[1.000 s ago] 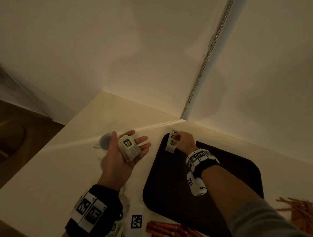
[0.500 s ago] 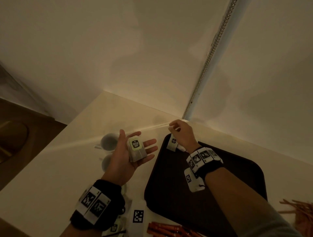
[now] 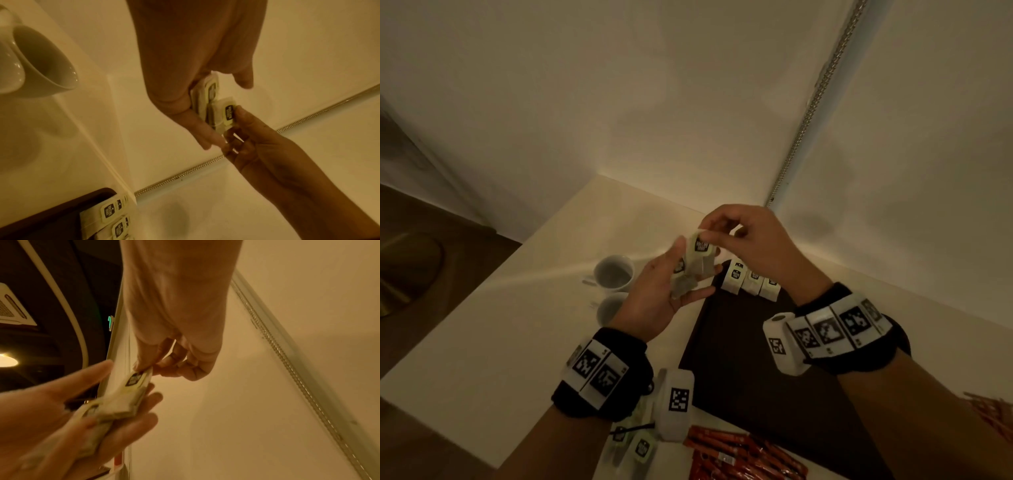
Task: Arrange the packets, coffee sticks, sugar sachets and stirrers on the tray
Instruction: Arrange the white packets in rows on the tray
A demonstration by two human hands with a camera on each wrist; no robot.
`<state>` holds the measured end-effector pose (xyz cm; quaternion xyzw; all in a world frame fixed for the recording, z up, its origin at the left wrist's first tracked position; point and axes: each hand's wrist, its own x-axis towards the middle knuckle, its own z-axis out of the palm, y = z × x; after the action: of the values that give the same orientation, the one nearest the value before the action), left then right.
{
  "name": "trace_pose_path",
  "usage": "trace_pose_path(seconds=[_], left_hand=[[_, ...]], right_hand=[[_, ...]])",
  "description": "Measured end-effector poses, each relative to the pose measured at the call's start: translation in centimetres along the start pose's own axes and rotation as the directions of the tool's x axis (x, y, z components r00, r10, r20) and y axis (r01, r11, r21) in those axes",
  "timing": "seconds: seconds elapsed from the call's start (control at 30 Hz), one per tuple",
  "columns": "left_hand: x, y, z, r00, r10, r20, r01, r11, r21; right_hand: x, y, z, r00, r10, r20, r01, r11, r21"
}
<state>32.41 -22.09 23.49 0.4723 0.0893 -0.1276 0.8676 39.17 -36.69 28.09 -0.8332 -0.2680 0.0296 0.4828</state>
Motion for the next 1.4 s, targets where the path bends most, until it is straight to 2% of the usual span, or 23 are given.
trace_pose_path(seconds=[0.1,0.2,0.37,0.47,0.57,0.73,0.9,1.27,1.4], left_hand=[[-0.1,-0.2,0.2,0.979,0.178,-0.099,-0.177,0.984,0.021],[-0.3,-0.1,0.8,0.961,0.255,-0.109,-0.256,0.967,0.003],[-0.9,-0.3,1.7,0.978,0.205,0.032,-0.204,0.979,-0.024],[-1.0,-0.2,2.0,0.989,0.112,0.093,-0.096,0.981,-0.170],[-1.6,0.2,2.2,0.991,0.052,0.123,-0.007,0.940,-0.342],[-1.6,0.0,2.4,0.987,0.148,0.055,-0.133,0.967,-0.217],[-1.6,-0.3,2.4,0.979,0.203,0.035,-0.187,0.949,-0.253],[-1.6,-1.0,3.3,0.980,0.201,0.006,-0.194,0.954,-0.230],[-1.3,-1.3,3.0,0.988,0.152,-0.039,-0.156,0.968,-0.195]], right_hand=[[0.1,-1.8,-1.1,0.999,-0.048,-0.021,0.046,0.996,-0.078],[0.1,-3.7,-1.6,0.996,-0.089,-0.017,0.086,0.989,-0.123],[-0.1,-6.0,-1.9,0.992,-0.106,0.066,0.120,0.958,-0.259],[0.0,-6.9,-2.1,0.991,-0.103,0.079,0.121,0.954,-0.275],[0.1,-7.4,-2.3,0.994,-0.087,0.059,0.100,0.954,-0.284],[-0.1,-7.2,-2.5,0.995,-0.045,0.093,0.075,0.933,-0.353],[-0.7,-6.5,-2.5,0.996,-0.078,0.051,0.090,0.938,-0.333],[-1.5,-5.9,-3.2,0.998,-0.047,-0.029,0.038,0.967,-0.251],[-1.9,-5.1,-3.6,0.998,-0.045,-0.054,0.033,0.976,-0.214]])
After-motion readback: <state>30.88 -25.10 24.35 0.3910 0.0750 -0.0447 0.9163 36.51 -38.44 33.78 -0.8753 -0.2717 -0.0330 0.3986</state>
